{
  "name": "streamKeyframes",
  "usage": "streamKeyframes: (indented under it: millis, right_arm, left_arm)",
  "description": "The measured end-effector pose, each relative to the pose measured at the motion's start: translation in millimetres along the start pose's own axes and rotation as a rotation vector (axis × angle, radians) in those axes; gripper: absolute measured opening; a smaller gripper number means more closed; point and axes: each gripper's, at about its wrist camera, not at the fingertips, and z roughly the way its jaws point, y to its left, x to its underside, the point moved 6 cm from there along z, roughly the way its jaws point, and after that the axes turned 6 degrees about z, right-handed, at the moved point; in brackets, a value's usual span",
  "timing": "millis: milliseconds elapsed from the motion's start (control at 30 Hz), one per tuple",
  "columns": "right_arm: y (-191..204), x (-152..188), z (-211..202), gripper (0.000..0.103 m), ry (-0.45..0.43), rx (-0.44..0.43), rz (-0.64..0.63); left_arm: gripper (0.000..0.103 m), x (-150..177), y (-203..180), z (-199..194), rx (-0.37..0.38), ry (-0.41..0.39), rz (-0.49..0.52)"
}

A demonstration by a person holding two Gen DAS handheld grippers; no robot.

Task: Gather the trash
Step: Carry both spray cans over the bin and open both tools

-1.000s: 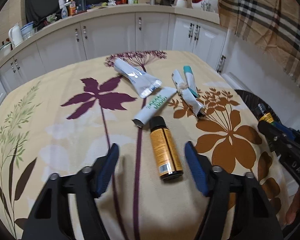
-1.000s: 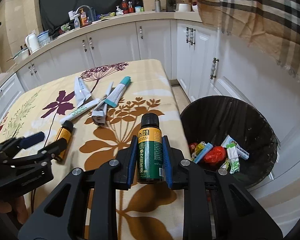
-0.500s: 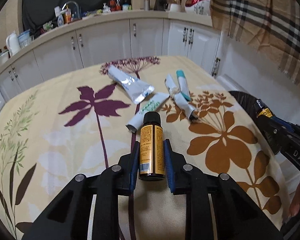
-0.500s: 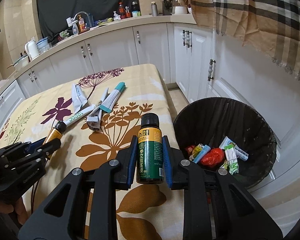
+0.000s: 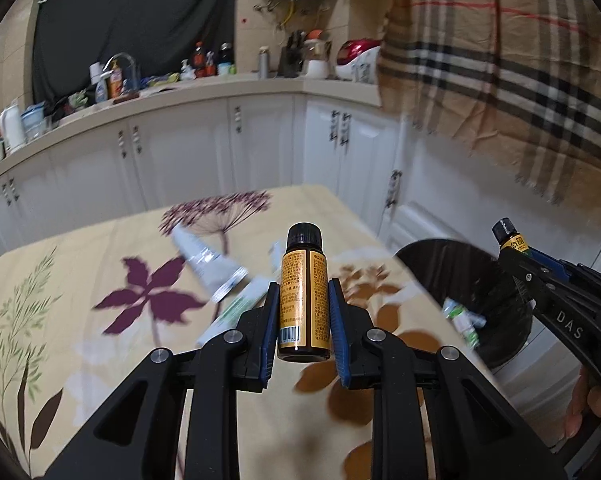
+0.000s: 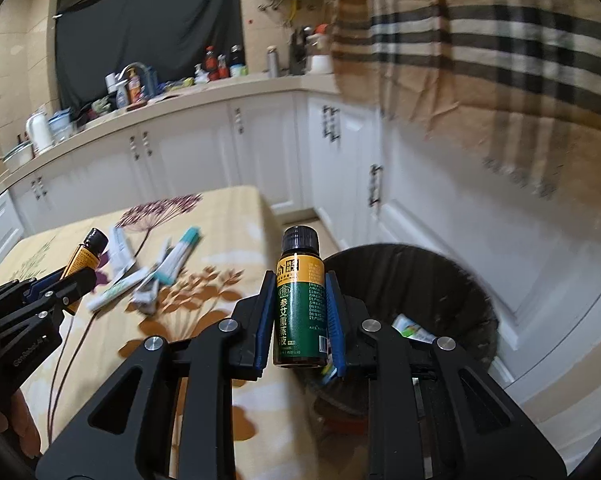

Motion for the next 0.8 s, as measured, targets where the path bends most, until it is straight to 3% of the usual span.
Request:
streamKeyframes:
  millis: [267,800]
  right_arm:
    - [-38,-14,9,0.023,-0.05,0.107,0.014]
    - [-91,-18,36,0.023,-0.062,0.209,0.063]
  left_arm:
    - [0.025,-26,-40,16,0.044,-0.062,0.053]
    - [0.025,-51,-107,72,0.106,-0.053,0.139]
